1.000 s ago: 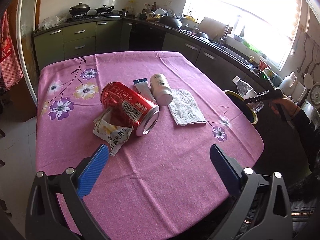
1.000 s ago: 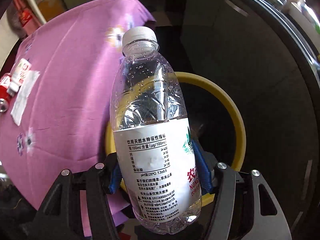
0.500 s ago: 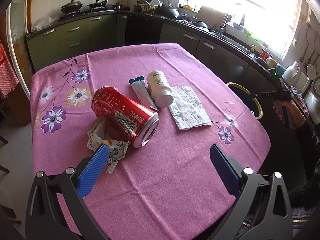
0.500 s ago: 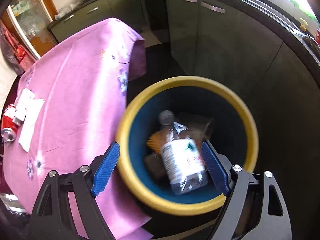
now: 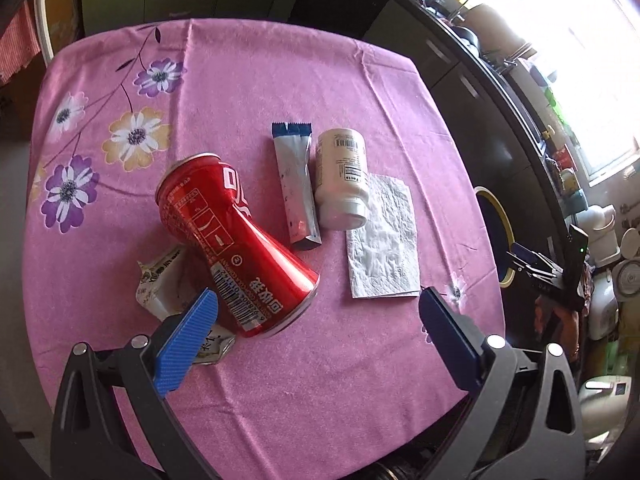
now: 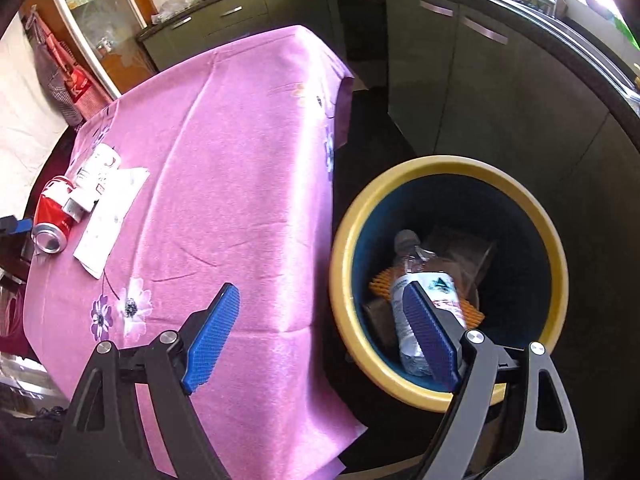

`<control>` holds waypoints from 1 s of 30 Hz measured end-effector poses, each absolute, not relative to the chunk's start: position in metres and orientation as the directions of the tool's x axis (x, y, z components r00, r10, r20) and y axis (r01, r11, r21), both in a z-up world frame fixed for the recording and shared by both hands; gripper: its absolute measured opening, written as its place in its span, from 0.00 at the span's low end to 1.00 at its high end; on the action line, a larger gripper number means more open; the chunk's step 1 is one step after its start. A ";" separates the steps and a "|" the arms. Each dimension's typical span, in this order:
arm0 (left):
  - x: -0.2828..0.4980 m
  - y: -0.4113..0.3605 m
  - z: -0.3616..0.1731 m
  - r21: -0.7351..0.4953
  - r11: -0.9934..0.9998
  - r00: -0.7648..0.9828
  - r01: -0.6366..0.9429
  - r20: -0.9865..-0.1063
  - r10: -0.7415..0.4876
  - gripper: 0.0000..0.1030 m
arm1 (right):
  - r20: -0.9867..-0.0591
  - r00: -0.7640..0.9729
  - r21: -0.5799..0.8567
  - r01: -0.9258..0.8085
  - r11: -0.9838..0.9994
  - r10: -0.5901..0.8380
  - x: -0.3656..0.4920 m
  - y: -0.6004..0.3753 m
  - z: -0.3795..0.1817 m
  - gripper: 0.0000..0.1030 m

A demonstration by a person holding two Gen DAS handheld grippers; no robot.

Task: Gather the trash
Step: 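Grasp the red cola can with the left gripper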

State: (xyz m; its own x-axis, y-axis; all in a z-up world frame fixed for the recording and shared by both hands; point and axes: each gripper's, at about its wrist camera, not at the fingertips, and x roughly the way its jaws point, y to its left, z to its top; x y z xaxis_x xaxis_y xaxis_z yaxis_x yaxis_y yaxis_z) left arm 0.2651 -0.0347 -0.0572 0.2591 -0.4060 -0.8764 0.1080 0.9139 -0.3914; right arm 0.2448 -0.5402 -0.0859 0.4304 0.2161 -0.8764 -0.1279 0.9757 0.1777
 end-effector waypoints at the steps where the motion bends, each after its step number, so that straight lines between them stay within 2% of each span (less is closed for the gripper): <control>1: 0.269 -0.036 -0.061 -0.393 0.915 0.239 0.087 -0.884 -0.402 0.93 | -0.875 0.431 0.180 -0.133 0.975 0.220 0.245 -0.537 -0.087 0.80; 7: 0.291 -0.032 -0.080 -0.366 0.930 0.159 -0.034 -0.921 -0.357 0.89 | -0.871 0.426 0.196 -0.156 0.968 0.245 0.242 -0.528 -0.093 0.80; 14: 0.308 -0.028 -0.096 -0.322 0.942 0.113 -0.094 -0.943 -0.312 0.75 | -0.866 0.434 0.203 -0.151 0.967 0.250 0.239 -0.532 -0.094 0.81; 23: 0.325 -0.022 -0.108 -0.270 0.958 0.102 -0.094 -0.960 -0.260 0.57 | -0.868 0.426 0.208 -0.149 0.967 0.253 0.237 -0.533 -0.097 0.81; 27: 0.328 -0.022 -0.110 -0.262 0.962 0.101 -0.073 -0.962 -0.254 0.55 | -0.868 0.426 0.207 -0.153 0.966 0.254 0.236 -0.531 -0.096 0.81; 30: 0.328 -0.024 -0.108 -0.265 0.963 0.105 -0.058 -0.960 -0.258 0.49 | -0.869 0.425 0.208 -0.152 0.966 0.254 0.235 -0.530 -0.095 0.81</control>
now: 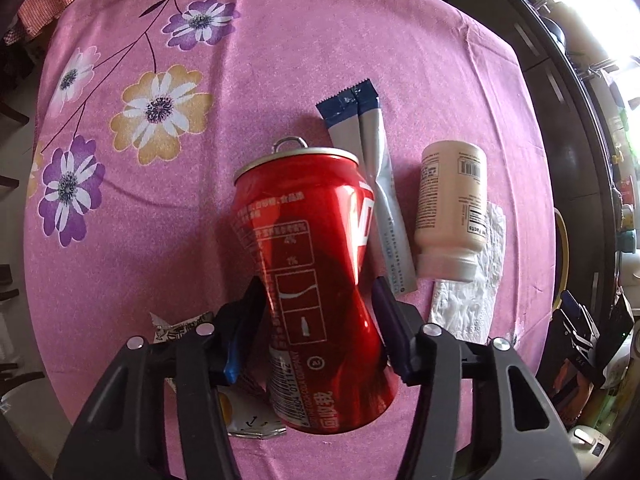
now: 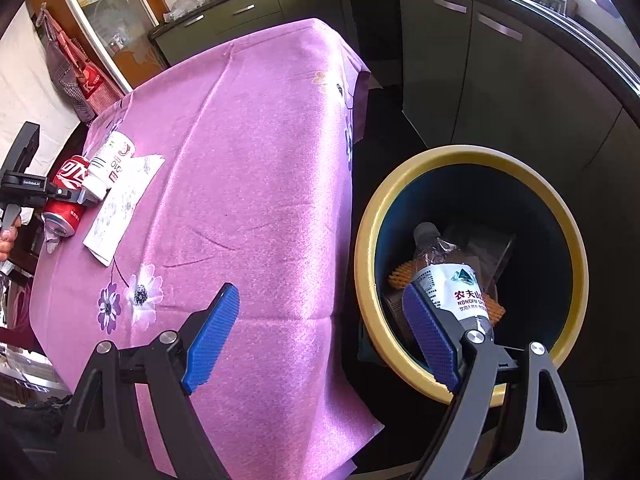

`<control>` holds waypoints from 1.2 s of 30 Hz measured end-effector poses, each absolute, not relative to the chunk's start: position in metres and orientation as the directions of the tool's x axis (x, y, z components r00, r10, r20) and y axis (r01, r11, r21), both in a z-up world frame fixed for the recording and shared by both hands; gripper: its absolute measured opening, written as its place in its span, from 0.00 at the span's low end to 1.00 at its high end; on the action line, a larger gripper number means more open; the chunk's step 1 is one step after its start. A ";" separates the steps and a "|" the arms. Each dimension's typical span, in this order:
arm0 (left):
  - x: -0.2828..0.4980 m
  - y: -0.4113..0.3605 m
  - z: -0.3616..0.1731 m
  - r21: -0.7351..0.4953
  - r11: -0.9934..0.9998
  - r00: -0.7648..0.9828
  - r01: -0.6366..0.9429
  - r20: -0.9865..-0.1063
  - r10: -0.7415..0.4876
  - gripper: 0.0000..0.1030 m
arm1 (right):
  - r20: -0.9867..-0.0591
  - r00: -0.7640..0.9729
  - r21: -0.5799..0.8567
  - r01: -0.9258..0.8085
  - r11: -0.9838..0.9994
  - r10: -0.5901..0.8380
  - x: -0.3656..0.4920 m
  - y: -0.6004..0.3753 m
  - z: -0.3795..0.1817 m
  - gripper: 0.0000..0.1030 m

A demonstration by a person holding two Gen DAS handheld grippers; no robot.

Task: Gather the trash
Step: 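Grasp the red cola can with the left gripper, then carry the cola can over the bin and release it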

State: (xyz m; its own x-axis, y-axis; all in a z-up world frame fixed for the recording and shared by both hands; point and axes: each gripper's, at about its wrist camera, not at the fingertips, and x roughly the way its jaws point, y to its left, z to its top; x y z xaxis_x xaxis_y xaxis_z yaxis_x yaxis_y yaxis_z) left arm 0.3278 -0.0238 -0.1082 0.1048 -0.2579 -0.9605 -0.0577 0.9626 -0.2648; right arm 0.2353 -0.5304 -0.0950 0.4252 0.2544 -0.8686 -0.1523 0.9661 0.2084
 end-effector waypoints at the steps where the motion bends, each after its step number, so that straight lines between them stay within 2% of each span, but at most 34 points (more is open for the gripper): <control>1: 0.327 -0.024 -0.107 -0.269 0.962 0.105 -0.053 -0.959 -0.262 0.46 | -0.869 0.425 0.207 -0.153 0.966 0.254 0.235 -0.530 -0.095 0.81; 11: 0.317 -0.030 -0.084 -0.281 0.960 0.136 0.012 -0.950 -0.280 0.46 | -0.865 0.429 0.209 -0.160 0.965 0.259 0.231 -0.526 -0.090 0.80; 22: 0.299 -0.065 -0.036 -0.288 0.947 0.199 0.144 -0.929 -0.313 0.46 | -0.851 0.457 0.215 -0.145 0.966 0.258 0.218 -0.535 -0.083 0.81; 28: 0.290 -0.111 -0.013 -0.311 0.916 0.206 0.254 -0.908 -0.365 0.46 | -0.835 0.494 0.218 -0.107 0.970 0.242 0.204 -0.555 -0.076 0.81; 36: 0.285 -0.234 0.001 -0.349 0.807 0.133 0.476 -0.879 -0.458 0.46 | -0.800 0.573 0.227 0.014 0.974 0.178 0.168 -0.613 -0.058 0.81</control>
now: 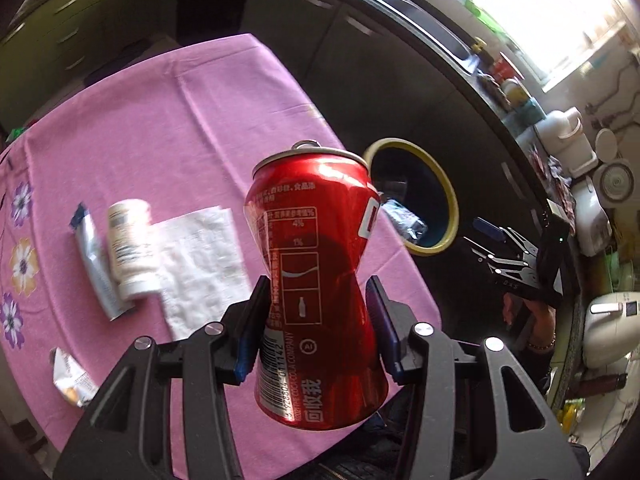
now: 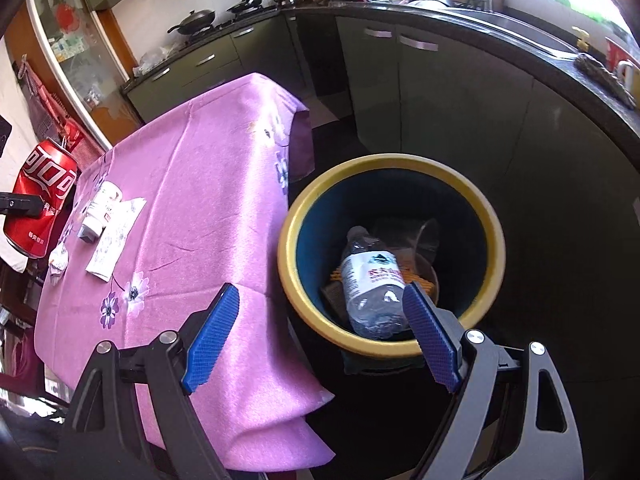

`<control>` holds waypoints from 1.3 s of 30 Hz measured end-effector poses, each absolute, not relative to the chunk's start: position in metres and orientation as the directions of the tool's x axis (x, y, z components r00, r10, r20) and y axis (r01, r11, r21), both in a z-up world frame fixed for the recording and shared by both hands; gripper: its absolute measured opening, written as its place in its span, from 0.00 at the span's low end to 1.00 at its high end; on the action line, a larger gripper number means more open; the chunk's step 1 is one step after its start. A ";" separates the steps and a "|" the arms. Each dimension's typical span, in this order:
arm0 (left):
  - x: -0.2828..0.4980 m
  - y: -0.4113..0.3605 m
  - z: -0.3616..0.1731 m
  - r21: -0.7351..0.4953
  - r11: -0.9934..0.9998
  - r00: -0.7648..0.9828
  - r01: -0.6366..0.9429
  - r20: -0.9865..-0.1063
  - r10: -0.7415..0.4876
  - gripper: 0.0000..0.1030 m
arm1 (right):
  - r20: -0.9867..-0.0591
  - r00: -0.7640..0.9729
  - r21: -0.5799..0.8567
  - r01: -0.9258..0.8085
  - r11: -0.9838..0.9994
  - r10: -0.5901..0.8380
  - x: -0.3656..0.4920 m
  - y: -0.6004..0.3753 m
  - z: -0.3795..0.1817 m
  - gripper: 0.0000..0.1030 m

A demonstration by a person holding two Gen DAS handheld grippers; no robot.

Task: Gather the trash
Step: 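Carry the cola can over the bin and release it, then move the right gripper to the white tissue and grasp it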

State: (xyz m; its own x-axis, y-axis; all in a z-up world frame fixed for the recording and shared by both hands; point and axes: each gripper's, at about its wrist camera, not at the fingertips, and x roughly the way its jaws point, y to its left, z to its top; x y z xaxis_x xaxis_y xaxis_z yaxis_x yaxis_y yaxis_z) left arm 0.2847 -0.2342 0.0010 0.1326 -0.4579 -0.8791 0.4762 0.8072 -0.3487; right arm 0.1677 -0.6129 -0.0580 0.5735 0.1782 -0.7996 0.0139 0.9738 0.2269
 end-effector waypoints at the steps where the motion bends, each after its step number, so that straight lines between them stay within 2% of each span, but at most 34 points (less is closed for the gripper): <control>1: 0.285 -0.254 0.001 -0.356 0.787 0.118 0.504 -0.874 -0.471 0.46 | -0.794 0.584 0.229 0.033 0.973 0.168 0.161 -0.622 -0.056 0.81; 6: 0.290 -0.356 -0.011 -0.386 0.687 0.033 0.615 -0.859 -0.512 0.46 | -0.785 0.607 0.240 0.115 0.964 0.124 0.129 -0.660 -0.053 0.80; 13: 0.315 -0.476 -0.049 -0.415 0.618 -0.037 0.668 -0.848 -0.529 0.47 | -0.790 0.607 0.266 0.211 0.940 0.088 0.095 -0.700 -0.060 0.81; 16: 0.329 -0.506 -0.075 -0.437 0.619 -0.070 0.653 -0.848 -0.525 0.65 | -0.789 0.608 0.277 0.229 0.933 0.085 0.090 -0.710 -0.063 0.81; 19: 0.337 -0.513 -0.093 -0.462 0.631 -0.092 0.623 -0.845 -0.527 0.67 | -0.788 0.609 0.284 0.227 0.931 0.092 0.089 -0.712 -0.065 0.81; 24: 0.323 -0.465 -0.054 -0.486 0.615 -0.017 0.621 -0.793 -0.609 0.70 | -0.782 0.614 0.282 0.193 0.940 0.108 0.094 -0.703 -0.064 0.81; 26: 0.308 -0.429 -0.025 -0.469 0.597 0.068 0.650 -0.748 -0.661 0.82 | -0.777 0.617 0.286 0.176 0.942 0.121 0.097 -0.696 -0.063 0.81; 29: 0.281 -0.356 0.013 -0.399 0.620 0.230 0.676 -0.685 -0.692 0.88 | -0.776 0.615 0.280 0.133 0.951 0.143 0.106 -0.679 -0.060 0.81; 34: 0.238 -0.228 0.041 -0.343 0.724 0.434 0.599 -0.621 -0.653 0.93 | -0.787 0.586 0.238 -0.004 0.971 0.195 0.132 -0.621 -0.048 0.81; 39: 0.186 -0.098 0.037 -0.301 0.846 0.603 0.440 -0.599 -0.527 0.94 | -0.784 0.549 0.207 -0.207 0.956 0.289 0.163 -0.527 -0.037 0.81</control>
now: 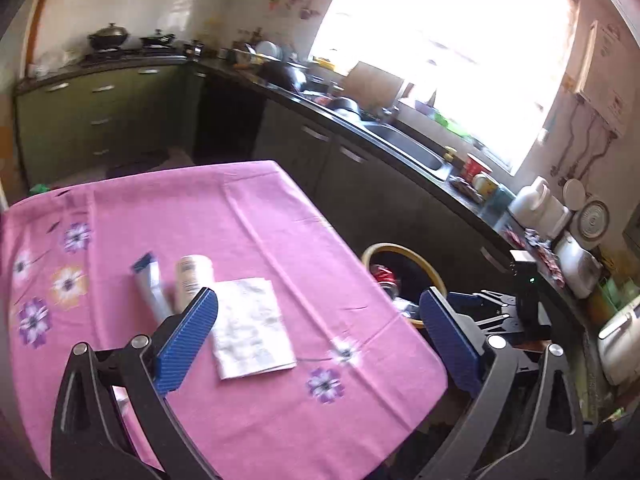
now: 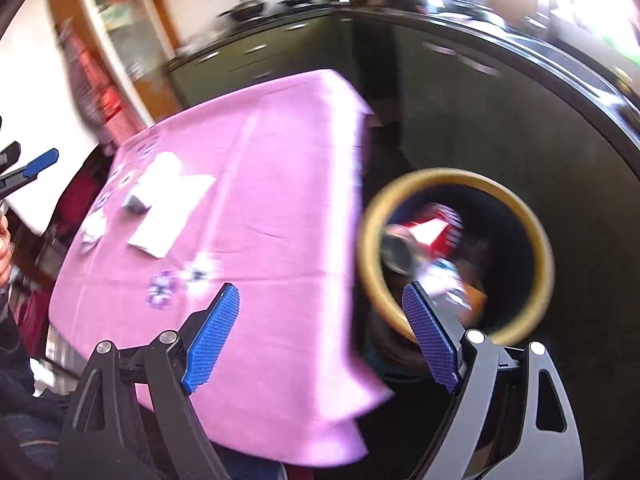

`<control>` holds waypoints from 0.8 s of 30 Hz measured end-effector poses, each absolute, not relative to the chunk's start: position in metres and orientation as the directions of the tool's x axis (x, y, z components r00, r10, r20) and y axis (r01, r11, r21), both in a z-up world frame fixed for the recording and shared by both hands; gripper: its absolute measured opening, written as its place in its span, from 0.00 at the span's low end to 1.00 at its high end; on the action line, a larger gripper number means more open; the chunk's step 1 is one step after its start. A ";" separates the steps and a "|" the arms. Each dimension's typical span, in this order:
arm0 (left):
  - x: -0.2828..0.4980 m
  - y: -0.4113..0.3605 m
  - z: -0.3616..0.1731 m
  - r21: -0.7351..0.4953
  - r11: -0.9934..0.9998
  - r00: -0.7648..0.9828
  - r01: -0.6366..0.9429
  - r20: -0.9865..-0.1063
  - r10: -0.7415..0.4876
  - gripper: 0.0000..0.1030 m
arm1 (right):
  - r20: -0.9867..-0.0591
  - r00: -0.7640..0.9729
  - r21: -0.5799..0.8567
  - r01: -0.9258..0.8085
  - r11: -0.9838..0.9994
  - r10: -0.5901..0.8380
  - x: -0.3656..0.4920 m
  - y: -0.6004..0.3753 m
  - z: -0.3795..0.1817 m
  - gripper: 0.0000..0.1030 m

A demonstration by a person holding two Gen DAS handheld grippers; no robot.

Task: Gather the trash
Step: 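Move the right gripper to the white tissue and grasp it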

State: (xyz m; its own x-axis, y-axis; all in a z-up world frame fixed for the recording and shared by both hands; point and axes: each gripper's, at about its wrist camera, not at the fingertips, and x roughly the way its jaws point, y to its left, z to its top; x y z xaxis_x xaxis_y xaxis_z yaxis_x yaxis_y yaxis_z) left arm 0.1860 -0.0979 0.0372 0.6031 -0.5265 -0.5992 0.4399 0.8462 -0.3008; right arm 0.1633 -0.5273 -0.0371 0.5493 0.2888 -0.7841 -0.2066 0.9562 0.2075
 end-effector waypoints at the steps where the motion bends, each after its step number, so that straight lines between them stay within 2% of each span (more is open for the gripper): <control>1: 0.176 -0.079 0.034 -0.278 0.871 0.637 0.404 -0.598 -0.487 0.94 | -0.787 0.536 0.200 -0.248 0.948 0.306 0.169 -0.504 -0.037 0.81; 6: 0.140 0.006 0.011 -0.282 0.923 0.700 0.263 -0.602 -0.383 0.94 | -0.799 0.464 0.161 -0.448 0.879 0.383 0.198 -0.394 -0.046 0.81; 10: 0.123 0.037 -0.003 -0.265 0.946 0.739 0.188 -0.596 -0.314 0.94 | -0.835 0.416 0.093 -0.539 0.837 0.360 0.218 -0.327 -0.067 0.81; 24: 0.114 0.052 -0.021 -0.282 0.946 0.746 0.161 -0.593 -0.304 0.94 | -0.895 0.367 0.033 -0.513 0.858 0.253 0.265 -0.279 -0.103 0.81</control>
